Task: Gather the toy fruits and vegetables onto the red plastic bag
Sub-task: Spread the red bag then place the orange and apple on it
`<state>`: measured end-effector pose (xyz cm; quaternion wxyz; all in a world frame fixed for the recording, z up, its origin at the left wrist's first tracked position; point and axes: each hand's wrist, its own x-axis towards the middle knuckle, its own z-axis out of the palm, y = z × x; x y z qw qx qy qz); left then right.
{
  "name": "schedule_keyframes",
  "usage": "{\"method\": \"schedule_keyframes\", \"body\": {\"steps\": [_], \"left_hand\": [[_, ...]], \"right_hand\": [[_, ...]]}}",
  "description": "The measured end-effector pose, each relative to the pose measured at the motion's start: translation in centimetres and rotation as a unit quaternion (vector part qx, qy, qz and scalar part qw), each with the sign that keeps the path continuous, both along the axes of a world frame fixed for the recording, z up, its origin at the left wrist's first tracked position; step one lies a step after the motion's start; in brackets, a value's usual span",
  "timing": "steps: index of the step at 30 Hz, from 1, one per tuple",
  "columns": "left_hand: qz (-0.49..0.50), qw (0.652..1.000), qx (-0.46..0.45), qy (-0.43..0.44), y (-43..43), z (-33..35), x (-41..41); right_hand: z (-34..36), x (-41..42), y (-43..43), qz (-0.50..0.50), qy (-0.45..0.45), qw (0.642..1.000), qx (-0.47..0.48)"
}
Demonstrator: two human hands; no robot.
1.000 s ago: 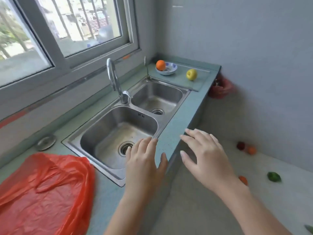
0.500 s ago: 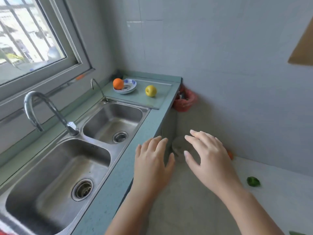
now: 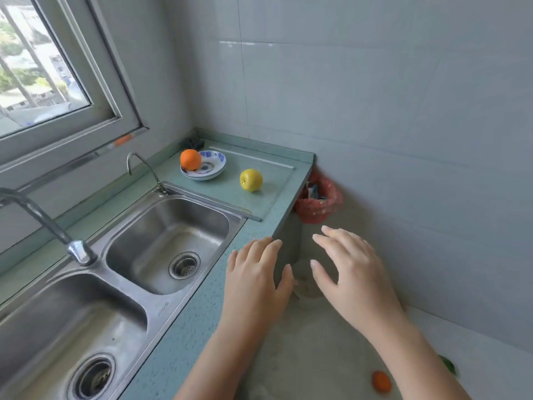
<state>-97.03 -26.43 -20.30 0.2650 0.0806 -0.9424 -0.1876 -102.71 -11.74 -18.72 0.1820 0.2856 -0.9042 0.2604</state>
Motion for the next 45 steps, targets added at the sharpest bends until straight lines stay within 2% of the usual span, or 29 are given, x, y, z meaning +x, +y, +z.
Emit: {"method": "schedule_keyframes", "body": {"steps": [8, 15, 24, 33, 40, 45], "left_hand": [[0.048, 0.998, 0.037, 0.013, -9.6, -1.1, -8.9], [0.081, 0.996, 0.025, -0.001, -16.1, -3.1, -13.9], [0.116, 0.992, 0.028, -0.03, -19.5, -6.6, -19.2], [0.153, 0.987, 0.017, -0.05, -22.0, -9.1, -27.5], [0.201, 0.976, 0.028, -0.076, -24.2, -11.0, -31.8], [0.223, 0.968, 0.042, -0.103, -25.4, -11.4, -33.4]], "right_hand": [[1.4, -11.1, -11.4, 0.085, 0.019, 0.995, 0.051], [-1.1, -18.3, -17.9, 0.153, -0.029, 0.984, 0.087], [-6.6, -27.6, -21.4, 0.194, -0.104, 0.967, 0.125], [-11.9, -37.4, -24.4, 0.243, -0.183, 0.936, 0.177], [-14.2, -40.9, -26.4, 0.288, -0.214, 0.915, 0.184], [-15.2, -42.2, -27.5, 0.29, -0.284, 0.897, 0.175]]}}
